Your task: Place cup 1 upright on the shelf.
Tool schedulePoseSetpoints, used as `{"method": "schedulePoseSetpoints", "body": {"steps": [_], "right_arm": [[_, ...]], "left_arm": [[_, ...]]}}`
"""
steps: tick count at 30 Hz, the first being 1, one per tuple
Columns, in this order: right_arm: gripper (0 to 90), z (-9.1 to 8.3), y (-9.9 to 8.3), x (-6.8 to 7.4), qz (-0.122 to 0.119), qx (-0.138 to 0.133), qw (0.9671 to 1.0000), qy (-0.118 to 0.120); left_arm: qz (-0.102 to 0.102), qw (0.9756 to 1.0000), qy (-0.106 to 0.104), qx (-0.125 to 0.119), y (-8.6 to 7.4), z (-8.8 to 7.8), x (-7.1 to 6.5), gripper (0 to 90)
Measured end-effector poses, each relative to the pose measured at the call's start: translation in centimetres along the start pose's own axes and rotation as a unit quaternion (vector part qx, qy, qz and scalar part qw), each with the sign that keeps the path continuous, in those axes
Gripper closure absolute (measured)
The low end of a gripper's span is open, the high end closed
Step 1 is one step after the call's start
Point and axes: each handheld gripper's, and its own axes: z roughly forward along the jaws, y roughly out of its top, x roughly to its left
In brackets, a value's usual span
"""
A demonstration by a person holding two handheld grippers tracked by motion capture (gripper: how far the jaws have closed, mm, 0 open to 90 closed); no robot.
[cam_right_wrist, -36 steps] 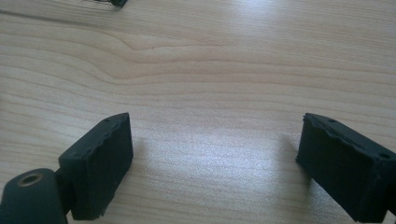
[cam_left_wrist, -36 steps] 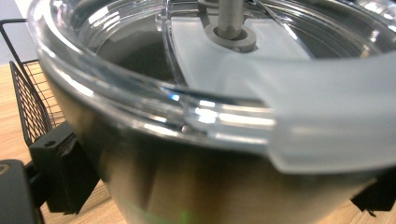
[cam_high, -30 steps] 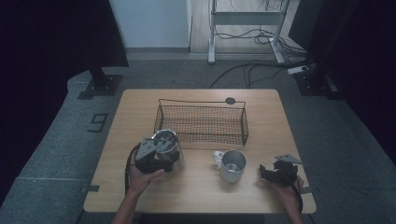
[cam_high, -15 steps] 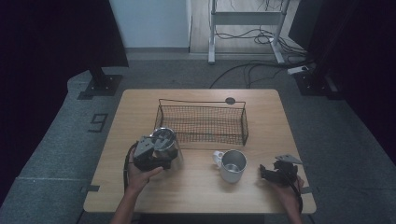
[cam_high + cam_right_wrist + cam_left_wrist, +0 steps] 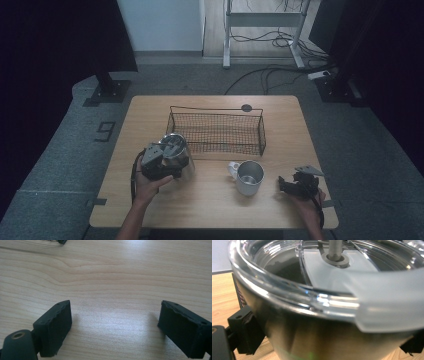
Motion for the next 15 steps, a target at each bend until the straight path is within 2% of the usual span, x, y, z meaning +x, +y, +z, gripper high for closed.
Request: {"method": "schedulePoseSetpoints", "body": {"steps": [15], "right_arm": [[12.0,0.0,0.0,0.0,0.002,-0.001,1.0000,-0.002]], "left_arm": [[0.003,1.0000,0.000,-0.005,1.3,0.3,0.2,4.1]]}}
